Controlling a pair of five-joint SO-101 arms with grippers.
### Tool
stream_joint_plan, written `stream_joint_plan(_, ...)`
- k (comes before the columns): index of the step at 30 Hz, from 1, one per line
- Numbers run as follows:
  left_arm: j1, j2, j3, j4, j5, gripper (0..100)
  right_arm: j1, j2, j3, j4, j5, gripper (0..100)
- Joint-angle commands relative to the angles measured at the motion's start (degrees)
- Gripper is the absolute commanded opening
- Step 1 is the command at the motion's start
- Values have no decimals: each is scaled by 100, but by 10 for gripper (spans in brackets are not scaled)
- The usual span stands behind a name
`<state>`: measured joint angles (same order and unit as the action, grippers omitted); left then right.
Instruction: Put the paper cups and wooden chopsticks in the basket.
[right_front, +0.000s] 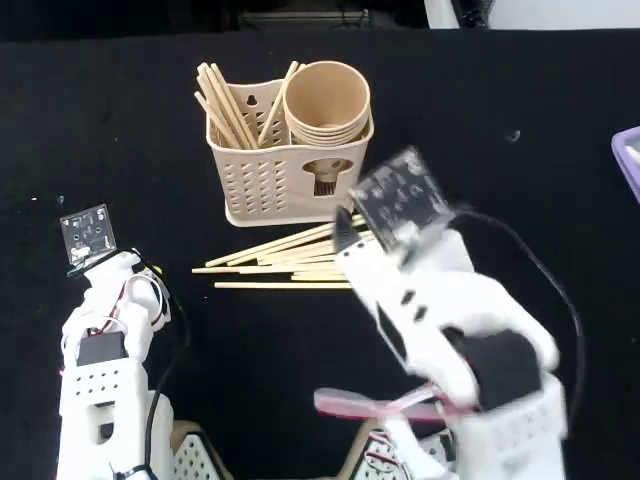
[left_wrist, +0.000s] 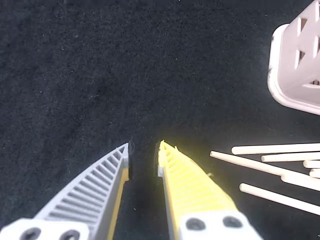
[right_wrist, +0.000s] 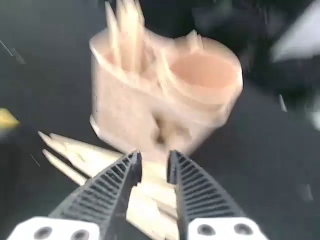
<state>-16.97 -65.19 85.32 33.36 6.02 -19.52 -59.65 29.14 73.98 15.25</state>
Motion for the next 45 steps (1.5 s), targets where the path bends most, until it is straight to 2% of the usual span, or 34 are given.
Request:
stream_joint_plan(1,40,-70,-57,-70,26,109,1046,-4,2141,-818,607,113)
stream_joint_plan(7,40,-70,-57,-70,26,109,1829,-4,4303,-3253,589,215)
stream_joint_plan(11,40,-70,-57,-70,26,109,2031,-4,4989,-4677,-571,177)
stream_joint_plan(13,40,-70,-57,-70,26,109,2180,-4,5024,-5116,-879,137)
stream_joint_plan(17,40,-70,-57,-88,26,109,2198,92,4646,-5073,-958,113)
stream_joint_plan(21,40,-70,-57,-97,26,109,2040,945,3925,-4932,-1626,113)
stream_joint_plan(28,40,-70,-57,-88,26,109,2013,3785,2484,-5310,-3745,113)
stream_joint_plan(31,40,-70,-57,-88,26,109,2013,4998,1763,-5310,-4334,113)
stream_joint_plan(37,40,-70,-57,-97,26,109,2013,6510,734,-5275,-4167,111)
stream_joint_plan(45,40,-70,-57,-97,26,109,1688,6633,602,-5108,-3560,110)
